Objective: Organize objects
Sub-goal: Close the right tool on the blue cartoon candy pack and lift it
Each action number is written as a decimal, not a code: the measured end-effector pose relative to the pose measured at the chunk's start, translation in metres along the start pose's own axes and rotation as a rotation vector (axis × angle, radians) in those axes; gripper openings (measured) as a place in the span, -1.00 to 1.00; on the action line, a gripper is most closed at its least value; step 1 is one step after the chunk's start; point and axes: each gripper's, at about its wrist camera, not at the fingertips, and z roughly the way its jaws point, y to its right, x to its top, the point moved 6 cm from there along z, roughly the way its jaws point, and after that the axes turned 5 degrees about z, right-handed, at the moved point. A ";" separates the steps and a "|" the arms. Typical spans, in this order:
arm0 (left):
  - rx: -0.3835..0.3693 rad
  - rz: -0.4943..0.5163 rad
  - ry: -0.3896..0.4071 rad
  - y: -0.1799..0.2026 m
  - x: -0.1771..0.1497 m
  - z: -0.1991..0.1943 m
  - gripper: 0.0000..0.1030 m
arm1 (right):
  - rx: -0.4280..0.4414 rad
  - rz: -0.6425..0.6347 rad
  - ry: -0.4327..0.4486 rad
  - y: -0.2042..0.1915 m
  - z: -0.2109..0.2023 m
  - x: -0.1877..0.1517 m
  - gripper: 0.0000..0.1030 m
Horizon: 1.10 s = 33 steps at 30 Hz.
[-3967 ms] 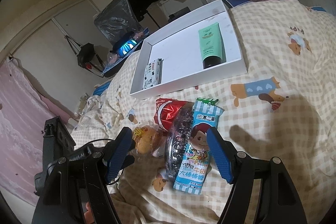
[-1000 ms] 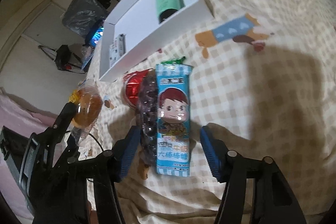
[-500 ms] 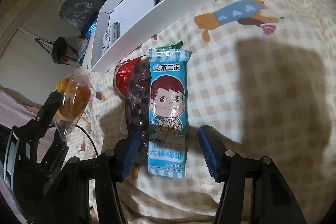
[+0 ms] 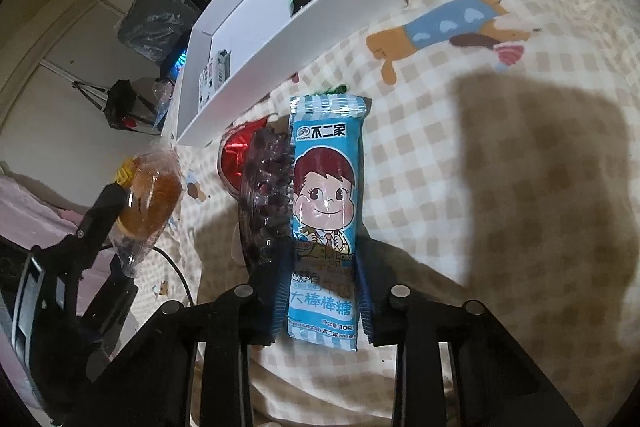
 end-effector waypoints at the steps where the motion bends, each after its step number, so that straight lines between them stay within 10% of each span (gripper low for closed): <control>1: 0.000 -0.001 0.000 0.000 0.000 0.000 0.02 | 0.001 -0.004 0.013 -0.002 -0.002 0.001 -0.47; 14: 0.004 0.007 -0.004 0.000 0.000 0.001 0.02 | 0.051 -0.086 0.178 -0.027 -0.041 0.012 -0.50; 33: 0.011 -0.006 0.015 -0.003 0.002 -0.003 0.02 | 0.139 -0.149 0.160 -0.050 -0.035 0.011 -0.49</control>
